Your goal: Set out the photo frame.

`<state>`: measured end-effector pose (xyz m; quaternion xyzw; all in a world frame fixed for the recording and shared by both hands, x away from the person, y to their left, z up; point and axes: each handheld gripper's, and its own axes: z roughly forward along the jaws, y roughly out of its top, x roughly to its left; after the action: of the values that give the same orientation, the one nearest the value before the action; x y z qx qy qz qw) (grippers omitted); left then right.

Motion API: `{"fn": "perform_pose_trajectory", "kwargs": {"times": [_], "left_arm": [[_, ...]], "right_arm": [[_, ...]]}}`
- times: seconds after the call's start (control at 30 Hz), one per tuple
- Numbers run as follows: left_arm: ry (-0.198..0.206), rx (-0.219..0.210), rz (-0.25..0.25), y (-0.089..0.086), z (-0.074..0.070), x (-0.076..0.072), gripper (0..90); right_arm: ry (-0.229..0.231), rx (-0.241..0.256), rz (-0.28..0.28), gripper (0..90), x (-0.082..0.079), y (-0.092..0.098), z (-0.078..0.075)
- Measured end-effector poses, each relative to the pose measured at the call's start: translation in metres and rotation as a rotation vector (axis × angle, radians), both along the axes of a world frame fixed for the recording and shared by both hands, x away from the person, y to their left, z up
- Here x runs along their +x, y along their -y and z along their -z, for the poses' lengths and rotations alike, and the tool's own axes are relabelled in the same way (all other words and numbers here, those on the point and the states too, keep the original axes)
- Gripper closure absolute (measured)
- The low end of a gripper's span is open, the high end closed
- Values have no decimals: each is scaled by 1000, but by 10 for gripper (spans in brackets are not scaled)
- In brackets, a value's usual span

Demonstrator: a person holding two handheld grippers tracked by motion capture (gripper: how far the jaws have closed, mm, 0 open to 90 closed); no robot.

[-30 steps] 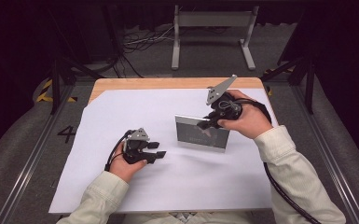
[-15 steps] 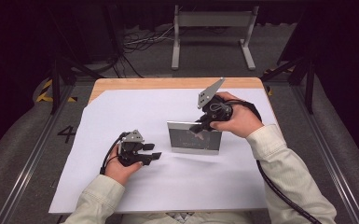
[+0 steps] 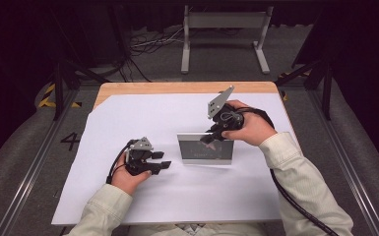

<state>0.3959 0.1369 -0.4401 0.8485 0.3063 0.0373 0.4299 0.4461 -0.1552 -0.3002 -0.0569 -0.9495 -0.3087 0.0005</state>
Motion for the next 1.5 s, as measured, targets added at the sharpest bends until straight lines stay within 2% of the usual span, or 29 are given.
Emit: {"fn": "perform_pose_trajectory", "kwargs": {"times": [0.27,0.57,0.8,1.03,1.2,1.3,1.33,1.37,1.5], "left_arm": [[3,0,5,1,0,0,492],[8,1,9,2,0,0,492],[9,2,14,3,0,0,494],[7,0,15,4,0,0,495],[7,-2,14,4,0,0,495],[5,-2,13,4,0,0,494],[5,-2,12,4,0,0,493],[5,-2,12,4,0,0,492],[7,-2,13,4,0,1,490]], "right_arm": [[-13,-7,-23,838,3,2,5],[-3,-19,-43,834,8,6,6],[26,-31,-61,816,13,10,7],[41,-50,-46,791,17,13,9],[46,-46,-24,777,19,14,10],[59,-39,-3,737,19,15,9],[48,-19,13,692,20,15,9],[48,-19,13,692,20,15,9],[20,10,46,546,18,17,9]]}}
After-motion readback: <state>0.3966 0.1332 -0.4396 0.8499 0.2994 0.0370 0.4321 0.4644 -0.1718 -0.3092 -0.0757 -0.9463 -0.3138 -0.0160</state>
